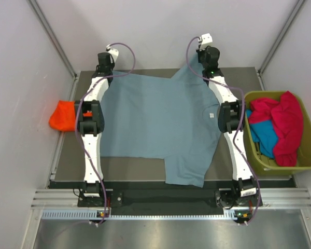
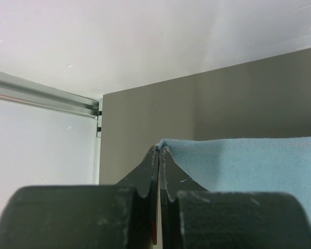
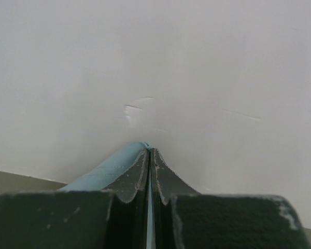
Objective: Fold and stack the t-shirts
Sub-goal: Fold the tshirt
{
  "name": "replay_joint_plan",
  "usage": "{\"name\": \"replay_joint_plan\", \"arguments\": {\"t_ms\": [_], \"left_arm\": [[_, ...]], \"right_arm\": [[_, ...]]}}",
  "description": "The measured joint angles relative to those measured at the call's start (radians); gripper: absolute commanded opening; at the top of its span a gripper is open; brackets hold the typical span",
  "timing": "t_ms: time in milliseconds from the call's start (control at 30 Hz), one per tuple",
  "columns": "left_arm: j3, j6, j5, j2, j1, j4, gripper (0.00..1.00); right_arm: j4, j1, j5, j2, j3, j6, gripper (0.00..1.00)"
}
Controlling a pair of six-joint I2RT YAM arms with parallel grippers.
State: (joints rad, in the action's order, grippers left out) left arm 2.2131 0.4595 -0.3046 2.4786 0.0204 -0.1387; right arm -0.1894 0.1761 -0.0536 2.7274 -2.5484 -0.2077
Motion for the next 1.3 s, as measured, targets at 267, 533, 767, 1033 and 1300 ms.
{"name": "replay_joint_plan", "arguments": {"t_ms": [267,533,767,1033,1300], "left_arm": [[-0.035,-0.001,0.013,-0.049,0.0,0.011,0.0],[-0.036,-0.004,0.123,-0.115,-0.01,-0.121,0.0],[-0.036,-0.039,0.255,-0.164,-0.058,-0.332,0.0],[-0.116,-0.062,0.364,-0.251,-0.07,-0.448,0.0],[-0.19,-0.071,0.406,-0.336,-0.07,-0.464,0.0]], "right_arm": [[0.016,0.02,0.026,-0.024,0.024,0.01,0.0],[0.121,-0.01,0.08,-0.291,0.337,0.025,0.0],[0.22,-0.055,0.129,-0.497,0.431,0.036,0.0],[0.315,-0.059,0.184,-0.626,0.548,0.067,0.0],[0.399,-0.058,0.207,-0.715,0.719,0.08,0.0]]}}
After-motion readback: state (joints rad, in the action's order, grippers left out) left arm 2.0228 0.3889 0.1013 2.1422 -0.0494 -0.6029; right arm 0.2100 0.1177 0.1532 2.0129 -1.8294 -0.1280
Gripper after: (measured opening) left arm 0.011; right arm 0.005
